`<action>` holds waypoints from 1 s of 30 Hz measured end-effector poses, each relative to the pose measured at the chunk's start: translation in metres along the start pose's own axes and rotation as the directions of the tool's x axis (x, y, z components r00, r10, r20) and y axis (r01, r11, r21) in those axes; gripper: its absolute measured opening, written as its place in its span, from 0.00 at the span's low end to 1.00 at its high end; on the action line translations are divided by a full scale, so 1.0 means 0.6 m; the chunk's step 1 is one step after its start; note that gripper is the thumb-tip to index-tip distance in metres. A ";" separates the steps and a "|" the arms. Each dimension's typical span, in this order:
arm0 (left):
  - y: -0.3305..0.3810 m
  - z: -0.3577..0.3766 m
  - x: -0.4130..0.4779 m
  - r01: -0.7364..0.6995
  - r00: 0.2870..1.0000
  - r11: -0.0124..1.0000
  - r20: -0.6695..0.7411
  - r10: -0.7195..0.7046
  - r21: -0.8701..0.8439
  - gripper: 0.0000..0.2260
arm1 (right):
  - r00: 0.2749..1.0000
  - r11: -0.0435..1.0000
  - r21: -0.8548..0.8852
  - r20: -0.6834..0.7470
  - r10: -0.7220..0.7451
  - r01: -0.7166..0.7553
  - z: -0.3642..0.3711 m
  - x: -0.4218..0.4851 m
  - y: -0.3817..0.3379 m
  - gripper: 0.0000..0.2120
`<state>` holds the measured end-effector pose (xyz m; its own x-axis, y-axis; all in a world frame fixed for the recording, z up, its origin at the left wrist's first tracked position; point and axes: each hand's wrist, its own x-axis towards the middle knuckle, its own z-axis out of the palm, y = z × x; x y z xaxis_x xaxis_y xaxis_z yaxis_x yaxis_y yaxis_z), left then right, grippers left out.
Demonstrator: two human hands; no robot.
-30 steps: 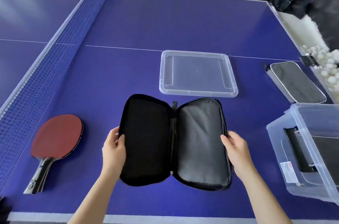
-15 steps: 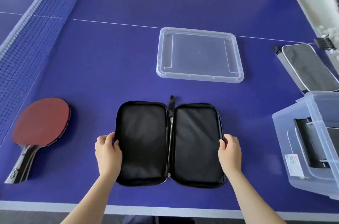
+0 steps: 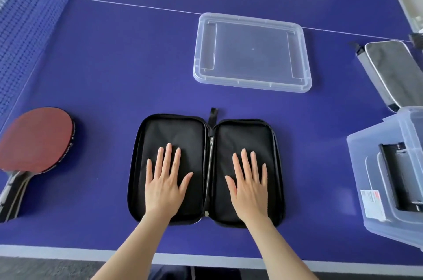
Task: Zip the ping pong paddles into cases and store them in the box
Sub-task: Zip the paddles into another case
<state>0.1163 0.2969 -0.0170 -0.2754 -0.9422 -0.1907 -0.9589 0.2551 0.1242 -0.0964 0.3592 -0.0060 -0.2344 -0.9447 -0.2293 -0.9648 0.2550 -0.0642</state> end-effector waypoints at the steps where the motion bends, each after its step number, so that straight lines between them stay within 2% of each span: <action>1: -0.001 -0.002 0.000 0.000 1.000 1.000 0.004 0.000 -0.005 0.32 | 1.000 1.000 0.001 -0.006 -0.001 0.001 0.000 0.000 0.002 0.29; 6: -0.002 -0.005 0.000 0.022 0.999 1.000 0.034 -0.022 -0.001 0.32 | 1.000 1.000 -0.004 -0.021 0.003 -0.003 -0.002 -0.001 0.005 0.28; 13: -0.001 -0.033 0.007 0.011 0.993 0.998 0.115 -0.004 -0.061 0.31 | 0.997 0.999 0.021 0.064 0.030 -0.031 -0.021 0.001 -0.004 0.31; 16: -0.011 -0.071 0.018 -0.007 0.993 0.974 0.113 0.033 -0.225 0.25 | 0.998 0.992 0.109 0.017 0.060 -0.062 -0.043 0.008 -0.028 0.33; 18: -0.028 -0.100 0.026 0.015 0.998 0.909 0.068 0.014 -0.416 0.21 | 0.992 0.969 0.233 -0.071 0.099 -0.080 -0.062 0.017 -0.058 0.28; 21: -0.084 -0.150 0.032 0.069 0.988 0.797 -0.067 -0.136 -0.600 0.17 | 0.966 0.865 0.499 -0.197 0.169 -0.050 -0.087 0.035 -0.125 0.20; 23: -0.146 -0.182 0.032 0.124 0.941 0.734 -0.155 -0.300 -0.668 0.15 | 0.969 0.738 0.673 -0.147 0.198 -0.049 -0.105 0.046 -0.183 0.18; 26: -0.261 -0.225 0.028 0.212 0.817 0.699 -0.268 -0.510 -0.683 0.15 | 0.987 0.570 0.818 -0.010 0.161 -0.084 -0.125 0.052 -0.277 0.17; 28: -0.341 -0.241 0.027 0.321 0.740 0.656 -0.251 -0.624 -0.683 0.17 | 0.993 0.506 0.856 0.057 0.108 -0.104 -0.130 0.056 -0.338 0.16; 30: -0.414 -0.244 0.028 0.437 0.692 0.555 -0.130 -0.710 -0.707 0.20 | 0.989 0.473 0.869 0.133 0.059 -0.145 -0.129 0.062 -0.396 0.15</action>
<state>0.3599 0.1861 0.0916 0.4994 -0.8613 -0.0936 -0.6046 -0.4239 0.6744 0.1150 0.2474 0.0758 -0.2734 -0.8920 -0.3599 -0.3184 0.4370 -0.8412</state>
